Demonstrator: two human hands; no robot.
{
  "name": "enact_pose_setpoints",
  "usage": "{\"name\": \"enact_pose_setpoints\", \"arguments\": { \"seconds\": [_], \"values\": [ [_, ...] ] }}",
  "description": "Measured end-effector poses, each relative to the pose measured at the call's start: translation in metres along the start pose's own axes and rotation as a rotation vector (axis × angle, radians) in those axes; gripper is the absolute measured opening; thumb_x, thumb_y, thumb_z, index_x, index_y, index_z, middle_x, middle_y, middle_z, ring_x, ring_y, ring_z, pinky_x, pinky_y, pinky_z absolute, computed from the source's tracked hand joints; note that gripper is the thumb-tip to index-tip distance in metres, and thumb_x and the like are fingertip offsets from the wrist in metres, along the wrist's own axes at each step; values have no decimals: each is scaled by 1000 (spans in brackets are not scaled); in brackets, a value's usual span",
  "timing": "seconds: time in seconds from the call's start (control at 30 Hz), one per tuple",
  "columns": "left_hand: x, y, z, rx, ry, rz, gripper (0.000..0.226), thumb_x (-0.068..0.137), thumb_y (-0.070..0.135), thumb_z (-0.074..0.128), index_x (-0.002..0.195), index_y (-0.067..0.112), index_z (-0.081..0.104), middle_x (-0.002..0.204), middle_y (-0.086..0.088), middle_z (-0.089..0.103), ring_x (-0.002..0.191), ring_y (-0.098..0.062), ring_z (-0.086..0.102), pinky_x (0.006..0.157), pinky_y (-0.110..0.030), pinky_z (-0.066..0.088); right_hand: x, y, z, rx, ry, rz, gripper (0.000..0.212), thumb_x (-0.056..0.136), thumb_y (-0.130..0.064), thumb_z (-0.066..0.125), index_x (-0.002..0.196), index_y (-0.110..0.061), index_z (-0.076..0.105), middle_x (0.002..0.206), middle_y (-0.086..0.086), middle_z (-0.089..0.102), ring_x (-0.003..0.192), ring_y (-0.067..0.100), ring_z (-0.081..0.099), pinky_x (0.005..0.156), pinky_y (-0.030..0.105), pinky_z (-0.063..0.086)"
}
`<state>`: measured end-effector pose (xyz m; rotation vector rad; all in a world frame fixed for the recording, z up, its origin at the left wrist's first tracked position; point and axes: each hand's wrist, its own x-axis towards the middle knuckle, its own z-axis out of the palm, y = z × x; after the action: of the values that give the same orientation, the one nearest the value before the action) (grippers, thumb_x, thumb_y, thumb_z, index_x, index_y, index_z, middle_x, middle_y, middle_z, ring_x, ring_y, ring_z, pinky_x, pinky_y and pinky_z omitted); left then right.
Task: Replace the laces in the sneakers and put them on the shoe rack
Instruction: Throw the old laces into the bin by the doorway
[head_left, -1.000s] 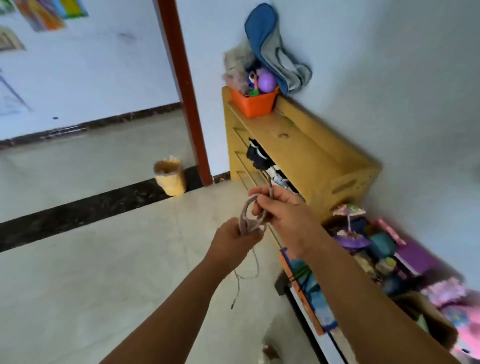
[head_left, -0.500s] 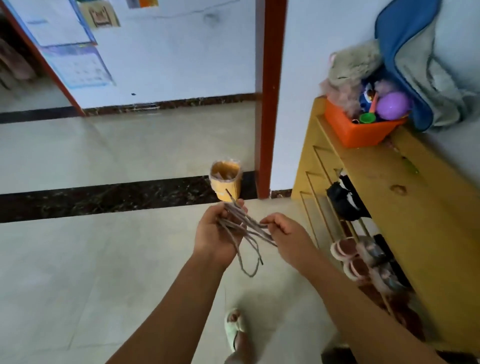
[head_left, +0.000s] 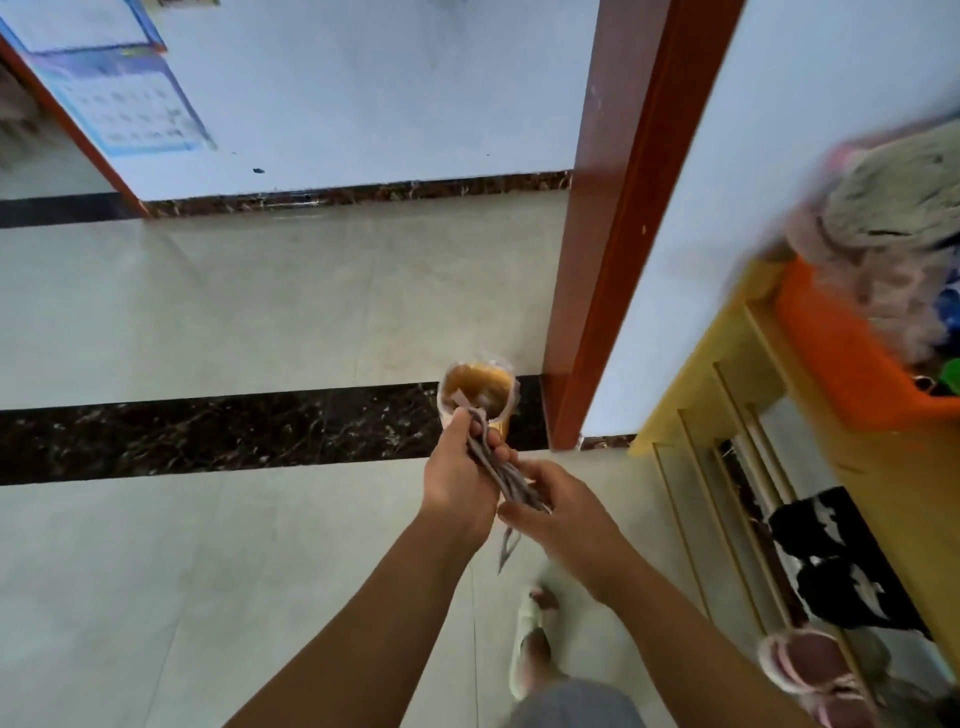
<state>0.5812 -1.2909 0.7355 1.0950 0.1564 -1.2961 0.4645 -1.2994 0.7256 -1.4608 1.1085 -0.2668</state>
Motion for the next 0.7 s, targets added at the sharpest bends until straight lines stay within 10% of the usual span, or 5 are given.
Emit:
{"name": "enact_pose_setpoints", "arguments": {
  "seconds": [0.13, 0.7],
  "values": [
    [82, 30, 19, 492, -4, 127, 32, 98, 29, 43, 111, 4, 59, 89, -7, 63, 85, -17, 59, 90, -38, 46, 88, -6, -25, -58, -15, 49, 8, 93, -20, 51, 91, -15, 56, 73, 3, 58, 63, 13, 57, 58, 21, 45],
    [331, 146, 16, 944, 256, -93, 10, 92, 19, 53, 86, 23, 59, 94, -5, 65, 91, -19, 61, 81, -35, 48, 412, -1, -56, -235, 122, 475, 18, 87, -15, 52, 69, -17, 52, 59, 2, 48, 53, 14, 45, 44, 23, 30]
  ]
}}
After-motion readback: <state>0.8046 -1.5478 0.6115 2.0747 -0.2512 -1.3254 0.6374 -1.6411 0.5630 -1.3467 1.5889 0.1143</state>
